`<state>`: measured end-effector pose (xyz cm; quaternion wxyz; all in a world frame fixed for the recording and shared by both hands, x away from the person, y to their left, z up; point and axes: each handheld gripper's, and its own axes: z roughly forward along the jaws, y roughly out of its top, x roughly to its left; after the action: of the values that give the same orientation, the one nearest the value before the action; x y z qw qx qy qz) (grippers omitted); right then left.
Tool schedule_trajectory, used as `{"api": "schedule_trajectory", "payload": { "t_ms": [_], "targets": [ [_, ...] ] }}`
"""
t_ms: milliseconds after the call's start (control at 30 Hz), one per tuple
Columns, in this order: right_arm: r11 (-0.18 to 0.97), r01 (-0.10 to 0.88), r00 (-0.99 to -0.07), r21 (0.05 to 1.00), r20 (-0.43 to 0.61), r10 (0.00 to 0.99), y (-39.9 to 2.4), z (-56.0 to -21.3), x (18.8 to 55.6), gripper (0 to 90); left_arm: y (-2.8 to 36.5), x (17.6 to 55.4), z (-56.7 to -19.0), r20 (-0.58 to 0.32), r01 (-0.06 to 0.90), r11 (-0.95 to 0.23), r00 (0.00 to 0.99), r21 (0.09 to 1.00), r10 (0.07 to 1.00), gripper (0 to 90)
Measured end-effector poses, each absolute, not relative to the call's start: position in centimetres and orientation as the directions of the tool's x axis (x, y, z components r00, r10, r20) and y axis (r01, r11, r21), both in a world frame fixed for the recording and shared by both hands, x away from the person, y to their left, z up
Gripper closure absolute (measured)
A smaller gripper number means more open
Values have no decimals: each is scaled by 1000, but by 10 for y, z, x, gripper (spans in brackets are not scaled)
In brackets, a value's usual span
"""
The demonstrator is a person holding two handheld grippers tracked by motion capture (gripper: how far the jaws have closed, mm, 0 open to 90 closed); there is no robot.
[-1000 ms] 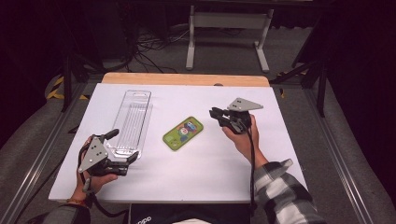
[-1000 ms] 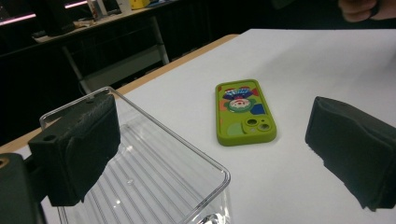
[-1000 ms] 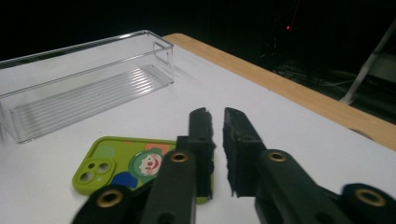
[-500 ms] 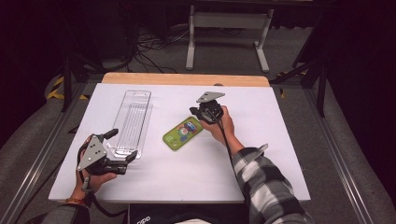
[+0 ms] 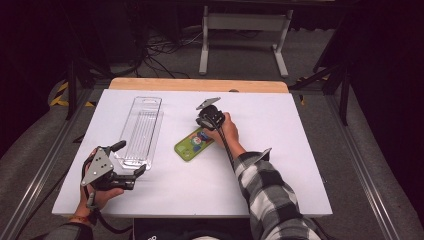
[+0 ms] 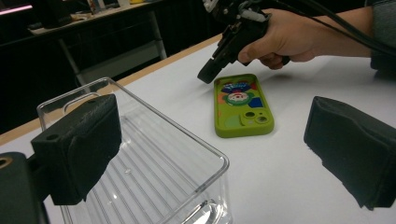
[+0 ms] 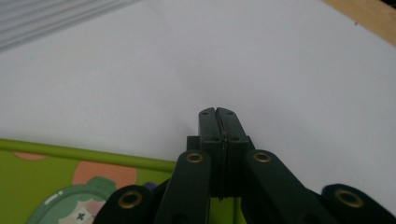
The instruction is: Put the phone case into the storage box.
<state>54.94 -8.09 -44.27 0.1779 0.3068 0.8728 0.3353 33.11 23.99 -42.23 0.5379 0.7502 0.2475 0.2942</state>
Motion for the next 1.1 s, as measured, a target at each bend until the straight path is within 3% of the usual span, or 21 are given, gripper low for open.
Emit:
{"api": "schedule_trajectory", "payload": {
  "t_ms": [367, 1100],
  "targets": [
    [603, 455, -733, 655, -109, 672, -89, -445, 544, 900, 245, 319, -421, 183, 41, -304, 718, 952, 672, 48],
    [594, 477, -728, 648, -87, 680, -131, -446, 496, 900, 246, 313, -424, 192, 60, -334, 717, 941, 670, 48]
  ]
}}
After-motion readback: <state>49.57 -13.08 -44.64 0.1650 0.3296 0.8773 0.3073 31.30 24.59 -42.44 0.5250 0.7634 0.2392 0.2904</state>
